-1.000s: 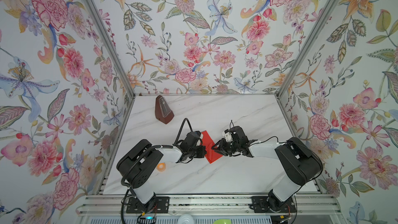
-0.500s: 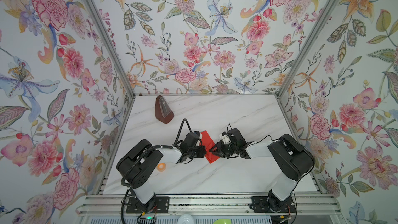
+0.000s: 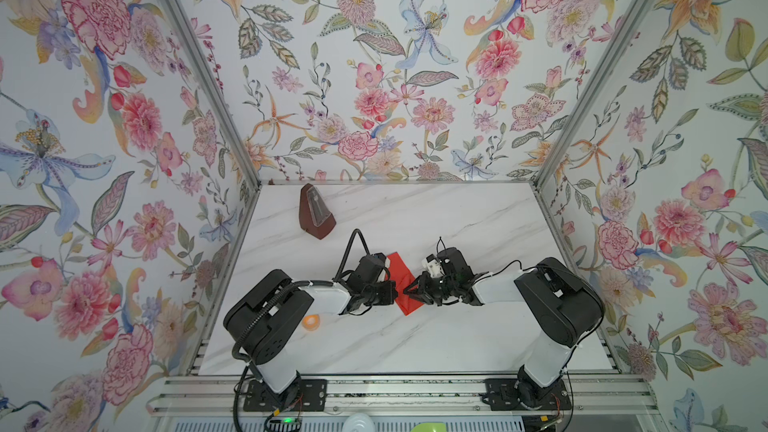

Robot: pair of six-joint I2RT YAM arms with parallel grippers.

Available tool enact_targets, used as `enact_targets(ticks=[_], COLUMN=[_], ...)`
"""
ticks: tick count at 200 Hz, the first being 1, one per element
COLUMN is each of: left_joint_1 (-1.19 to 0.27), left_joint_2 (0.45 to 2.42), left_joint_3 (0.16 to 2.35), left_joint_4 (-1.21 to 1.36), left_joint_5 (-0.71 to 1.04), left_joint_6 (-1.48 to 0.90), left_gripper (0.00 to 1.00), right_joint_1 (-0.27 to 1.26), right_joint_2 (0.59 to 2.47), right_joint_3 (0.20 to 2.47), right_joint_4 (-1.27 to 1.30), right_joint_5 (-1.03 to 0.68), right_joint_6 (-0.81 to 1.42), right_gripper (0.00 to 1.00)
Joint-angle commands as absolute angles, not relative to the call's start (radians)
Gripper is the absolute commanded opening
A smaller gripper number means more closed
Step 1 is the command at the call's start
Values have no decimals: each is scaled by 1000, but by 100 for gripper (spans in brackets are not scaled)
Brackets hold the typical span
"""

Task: Fold a paper plane with a square sheet of paper (fold left side to right side)

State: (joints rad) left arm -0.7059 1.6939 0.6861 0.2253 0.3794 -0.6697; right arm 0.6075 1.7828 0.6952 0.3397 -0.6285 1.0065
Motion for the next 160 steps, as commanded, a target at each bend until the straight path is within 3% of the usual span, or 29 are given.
enact_targets(ticks=[1, 160], left_joint_1=[-691, -667], left_joint_2=[1667, 1706], left_joint_3=[713, 767], left_joint_4=[156, 120], left_joint_5=[342, 370], left_joint_6=[-635, -588], left_gripper=[0, 0], right_joint_1=[610, 605], right_joint_2=[1822, 1830], right_joint_3=[699, 717], right_joint_4=[235, 149], right_joint_5=[-593, -568], right_joint_6=[970, 924], right_gripper=[26, 22])
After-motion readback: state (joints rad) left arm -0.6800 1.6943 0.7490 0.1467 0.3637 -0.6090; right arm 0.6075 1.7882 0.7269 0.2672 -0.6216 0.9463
